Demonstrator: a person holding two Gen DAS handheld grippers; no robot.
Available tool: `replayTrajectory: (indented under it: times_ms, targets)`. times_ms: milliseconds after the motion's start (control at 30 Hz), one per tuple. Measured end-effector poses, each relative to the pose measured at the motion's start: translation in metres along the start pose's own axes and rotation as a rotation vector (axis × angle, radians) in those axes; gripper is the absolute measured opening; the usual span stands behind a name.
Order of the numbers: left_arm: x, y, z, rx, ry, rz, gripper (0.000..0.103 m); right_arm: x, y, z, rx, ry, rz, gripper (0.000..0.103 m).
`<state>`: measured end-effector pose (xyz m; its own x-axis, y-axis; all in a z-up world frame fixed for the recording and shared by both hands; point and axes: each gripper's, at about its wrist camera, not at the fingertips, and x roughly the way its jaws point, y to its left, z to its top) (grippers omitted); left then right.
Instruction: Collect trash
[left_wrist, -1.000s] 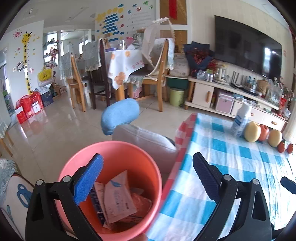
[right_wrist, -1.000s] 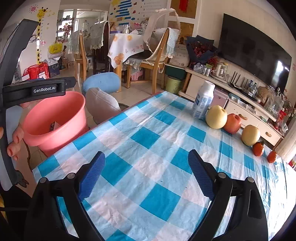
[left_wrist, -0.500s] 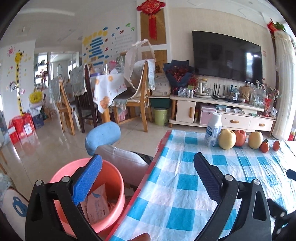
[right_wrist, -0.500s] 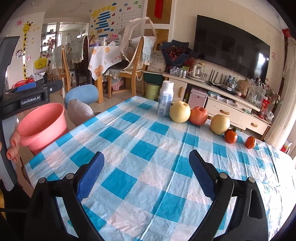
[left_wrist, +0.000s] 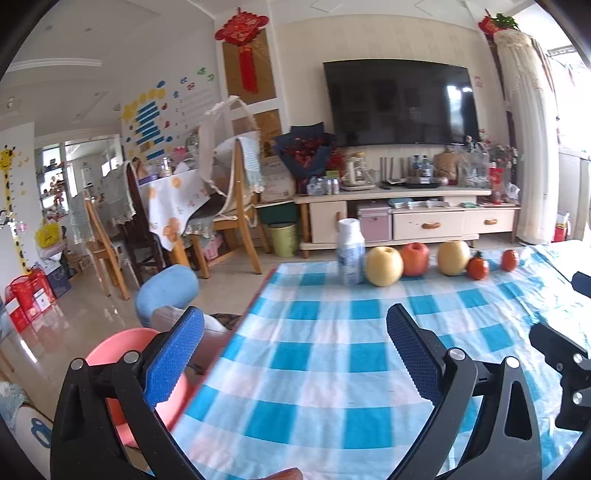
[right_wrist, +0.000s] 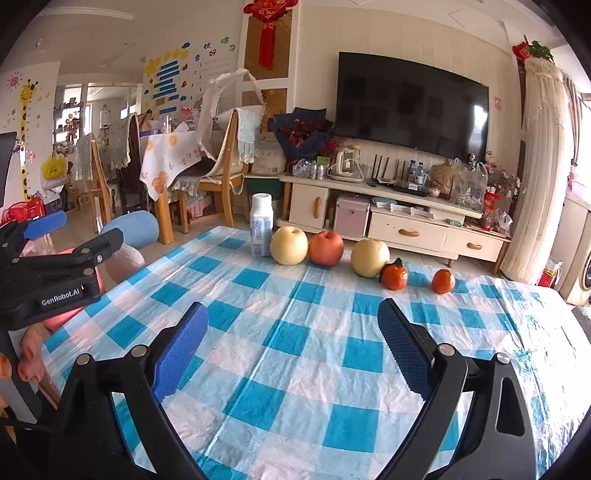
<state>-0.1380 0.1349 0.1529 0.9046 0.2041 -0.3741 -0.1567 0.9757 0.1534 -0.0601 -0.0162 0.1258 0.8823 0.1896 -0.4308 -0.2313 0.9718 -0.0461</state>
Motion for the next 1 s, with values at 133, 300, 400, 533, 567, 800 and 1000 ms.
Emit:
replayTrajectory:
  times_ms: [133,300,400,533,567,800,1000]
  targets:
    - [-0.014,-0.026,0.004,0.006,-0.006,-0.032,0.098,-0.018,-0.023,0.000,0.033,-0.038,-0.025,0.094]
    - [-0.031,-0.050,0.008,0.005,-0.016,-0.051,0.098,-0.039,-0.050,-0.002,0.067,-0.087,-0.062,0.094]
    - [-0.037,-0.062,0.011,0.011,-0.017,-0.064,0.098,-0.049,-0.061,-0.004,0.070,-0.110,-0.089,0.094]
    - [-0.045,-0.077,0.014,0.026,-0.024,-0.071,0.098,-0.059,-0.075,-0.006,0.083,-0.130,-0.111,0.094]
    - [-0.046,-0.081,0.015,0.030,-0.027,-0.072,0.098,-0.061,-0.078,-0.006,0.088,-0.134,-0.114,0.094]
    - [-0.054,-0.100,0.020,0.053,-0.035,-0.079,0.098,-0.074,-0.098,-0.008,0.120,-0.166,-0.135,0.094]
    - [-0.061,-0.110,0.022,0.069,-0.043,-0.081,0.098,-0.081,-0.108,-0.010,0.139,-0.181,-0.140,0.094]
